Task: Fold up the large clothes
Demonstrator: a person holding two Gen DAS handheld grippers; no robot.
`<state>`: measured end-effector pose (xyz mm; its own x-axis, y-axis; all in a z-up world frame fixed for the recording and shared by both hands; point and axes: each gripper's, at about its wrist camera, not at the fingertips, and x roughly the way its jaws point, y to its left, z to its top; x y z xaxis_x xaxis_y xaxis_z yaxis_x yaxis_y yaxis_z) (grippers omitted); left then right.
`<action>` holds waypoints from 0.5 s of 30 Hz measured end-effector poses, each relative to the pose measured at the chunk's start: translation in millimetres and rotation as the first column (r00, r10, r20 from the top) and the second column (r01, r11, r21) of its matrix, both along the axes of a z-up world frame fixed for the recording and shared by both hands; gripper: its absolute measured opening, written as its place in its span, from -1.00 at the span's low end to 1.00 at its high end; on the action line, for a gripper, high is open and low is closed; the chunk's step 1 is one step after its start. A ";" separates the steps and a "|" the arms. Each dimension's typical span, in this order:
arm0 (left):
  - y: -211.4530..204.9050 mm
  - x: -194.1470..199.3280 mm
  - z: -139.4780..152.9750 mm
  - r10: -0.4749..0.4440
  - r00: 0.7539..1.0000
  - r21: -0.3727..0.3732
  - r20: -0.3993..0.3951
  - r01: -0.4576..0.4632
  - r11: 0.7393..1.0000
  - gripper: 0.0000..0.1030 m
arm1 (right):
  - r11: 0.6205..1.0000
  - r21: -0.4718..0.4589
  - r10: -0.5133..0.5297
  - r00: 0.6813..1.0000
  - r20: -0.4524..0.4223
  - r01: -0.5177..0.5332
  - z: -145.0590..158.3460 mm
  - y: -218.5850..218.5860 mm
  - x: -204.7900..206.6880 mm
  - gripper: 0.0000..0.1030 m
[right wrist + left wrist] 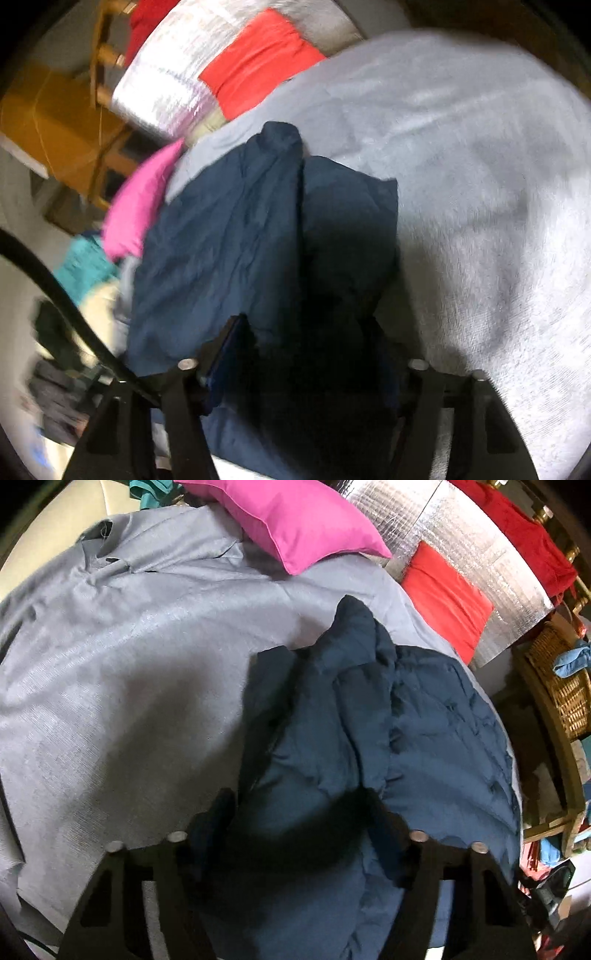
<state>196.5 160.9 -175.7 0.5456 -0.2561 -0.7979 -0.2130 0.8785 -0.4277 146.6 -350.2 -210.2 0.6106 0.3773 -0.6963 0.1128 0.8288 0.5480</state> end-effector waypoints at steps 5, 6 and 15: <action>-3.6 -3.6 9.8 -0.008 0.999 0.043 0.042 0.006 0.999 -0.10 | 0.990 -0.140 -0.001 0.993 0.119 0.017 24.3 16.0 -15.3 -0.45; -3.0 -3.9 10.4 -0.008 0.999 0.041 0.046 0.006 0.999 -0.10 | 0.986 -0.164 0.002 0.990 0.144 0.022 28.5 19.0 -17.9 -0.45; -0.8 -4.7 -0.8 0.026 1.000 0.077 -0.014 -0.024 0.997 0.25 | 0.993 -0.112 -0.027 0.999 0.027 0.030 12.5 12.9 -9.0 -0.21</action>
<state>191.8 160.1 -176.5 0.5387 -0.1802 -0.8230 -0.2413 0.9030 -0.3556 137.6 -337.3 -197.7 0.6376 0.2796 -0.7178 0.1246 0.8821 0.4543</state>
